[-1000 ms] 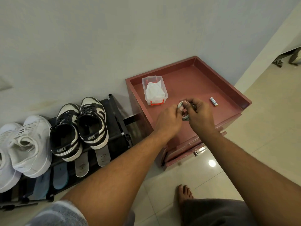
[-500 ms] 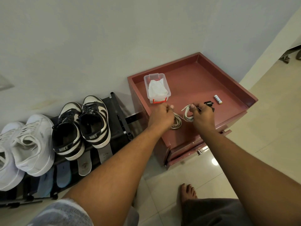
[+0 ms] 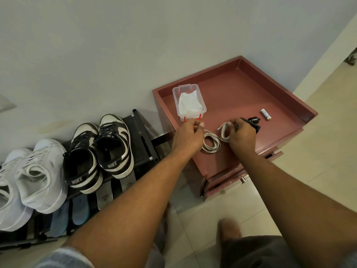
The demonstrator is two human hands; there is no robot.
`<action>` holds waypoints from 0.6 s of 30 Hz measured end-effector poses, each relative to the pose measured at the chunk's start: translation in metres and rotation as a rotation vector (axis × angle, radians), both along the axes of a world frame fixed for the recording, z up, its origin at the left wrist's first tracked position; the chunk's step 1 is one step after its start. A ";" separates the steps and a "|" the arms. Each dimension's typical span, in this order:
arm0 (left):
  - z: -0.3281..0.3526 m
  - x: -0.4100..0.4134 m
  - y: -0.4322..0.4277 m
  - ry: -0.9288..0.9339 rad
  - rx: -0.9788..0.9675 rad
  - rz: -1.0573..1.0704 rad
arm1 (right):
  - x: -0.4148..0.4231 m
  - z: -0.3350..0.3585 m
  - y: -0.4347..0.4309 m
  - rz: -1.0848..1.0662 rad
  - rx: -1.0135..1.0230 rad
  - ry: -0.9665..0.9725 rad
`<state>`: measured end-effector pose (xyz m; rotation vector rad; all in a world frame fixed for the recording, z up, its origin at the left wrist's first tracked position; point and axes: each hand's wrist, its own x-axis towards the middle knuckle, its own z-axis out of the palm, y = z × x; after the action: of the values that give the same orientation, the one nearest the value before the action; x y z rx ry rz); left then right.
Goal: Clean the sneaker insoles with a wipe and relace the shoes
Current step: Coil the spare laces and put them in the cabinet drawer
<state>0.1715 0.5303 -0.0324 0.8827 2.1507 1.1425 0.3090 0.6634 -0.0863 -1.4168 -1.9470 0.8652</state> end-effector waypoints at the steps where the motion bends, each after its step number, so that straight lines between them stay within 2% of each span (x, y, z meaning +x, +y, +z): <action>1: 0.000 0.000 -0.001 -0.003 0.001 -0.004 | 0.000 0.001 -0.001 0.001 0.016 -0.032; 5: 0.000 -0.001 -0.003 -0.005 0.002 -0.012 | 0.001 0.003 -0.003 -0.013 0.072 -0.142; 18: -0.001 -0.002 -0.005 0.004 -0.010 -0.026 | 0.006 0.002 -0.002 -0.004 0.163 -0.256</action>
<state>0.1695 0.5258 -0.0330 0.9071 2.1402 1.1171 0.3149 0.6616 -0.0841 -1.4915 -2.1470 0.5287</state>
